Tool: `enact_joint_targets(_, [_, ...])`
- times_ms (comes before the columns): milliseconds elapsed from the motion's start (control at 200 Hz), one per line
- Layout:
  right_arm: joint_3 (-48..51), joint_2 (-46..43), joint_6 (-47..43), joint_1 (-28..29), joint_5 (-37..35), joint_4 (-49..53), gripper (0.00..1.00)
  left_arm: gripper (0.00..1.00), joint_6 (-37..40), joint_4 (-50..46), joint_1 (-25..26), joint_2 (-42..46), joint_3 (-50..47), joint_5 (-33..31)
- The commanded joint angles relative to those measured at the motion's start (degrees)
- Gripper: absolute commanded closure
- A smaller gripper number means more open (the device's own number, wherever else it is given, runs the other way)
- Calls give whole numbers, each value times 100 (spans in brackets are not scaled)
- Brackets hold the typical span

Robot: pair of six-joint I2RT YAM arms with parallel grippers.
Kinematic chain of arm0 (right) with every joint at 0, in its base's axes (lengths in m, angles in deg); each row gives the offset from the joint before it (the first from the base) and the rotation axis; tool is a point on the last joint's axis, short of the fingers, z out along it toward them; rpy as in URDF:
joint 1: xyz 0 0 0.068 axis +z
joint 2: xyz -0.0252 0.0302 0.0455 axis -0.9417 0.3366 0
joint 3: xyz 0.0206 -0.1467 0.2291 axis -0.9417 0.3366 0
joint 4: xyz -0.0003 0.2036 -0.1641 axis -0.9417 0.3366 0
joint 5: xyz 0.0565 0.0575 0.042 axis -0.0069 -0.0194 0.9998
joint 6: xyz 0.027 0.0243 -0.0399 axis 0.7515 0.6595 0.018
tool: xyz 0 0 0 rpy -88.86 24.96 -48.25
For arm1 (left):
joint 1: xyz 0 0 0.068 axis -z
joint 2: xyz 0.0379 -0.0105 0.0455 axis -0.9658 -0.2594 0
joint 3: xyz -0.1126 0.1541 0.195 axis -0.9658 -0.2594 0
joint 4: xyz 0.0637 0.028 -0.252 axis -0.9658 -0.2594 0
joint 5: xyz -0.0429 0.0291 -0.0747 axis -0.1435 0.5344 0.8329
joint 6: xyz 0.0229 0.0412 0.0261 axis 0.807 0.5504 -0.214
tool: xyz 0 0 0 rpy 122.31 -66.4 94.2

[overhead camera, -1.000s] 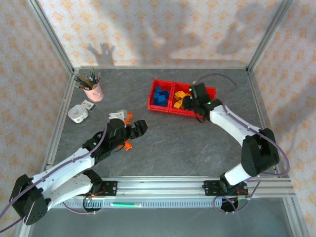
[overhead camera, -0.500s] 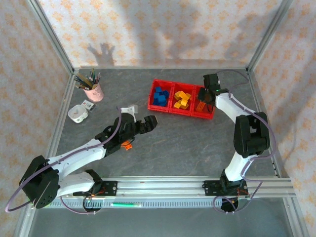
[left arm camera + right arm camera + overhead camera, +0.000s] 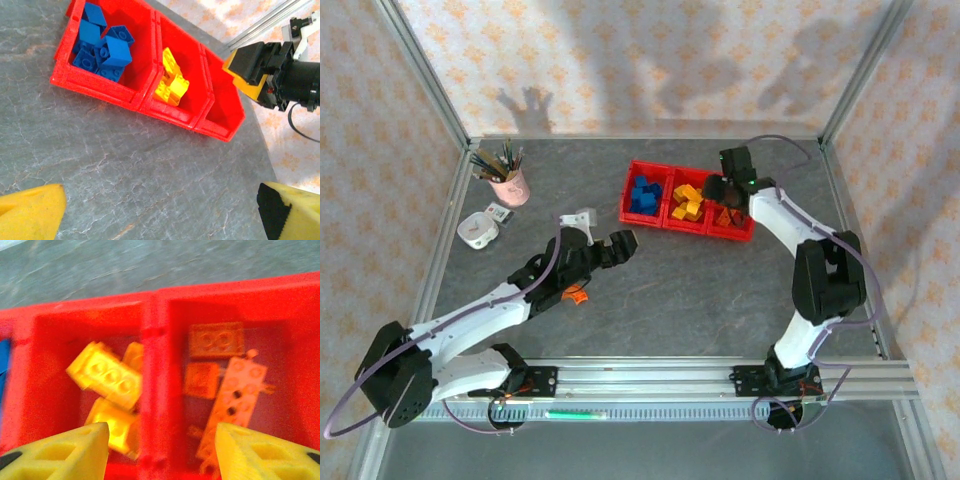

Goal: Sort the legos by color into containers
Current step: Place the lego in the container.

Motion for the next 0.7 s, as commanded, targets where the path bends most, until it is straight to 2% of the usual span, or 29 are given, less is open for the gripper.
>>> enact_joint_targets(0, [177, -444, -12, 522, -134, 172, 40, 1, 21, -327, 28, 488, -75, -363])
enact_joint_targets(215, [164, -319, 292, 1621, -405, 233, 36, 1, -142, -1178, 19, 1544, -411, -1041])
enact_joint_targets(455, [-347, 446, 672, 2861, -714, 53, 31, 1, -426, -1986, 6, 2465, -582, -1519])
enact_joint_targets(696, [-1117, 1521, 766, 3494, -983, -45, 27, 1, -558, -2849, -3, 2983, -435, -1953])
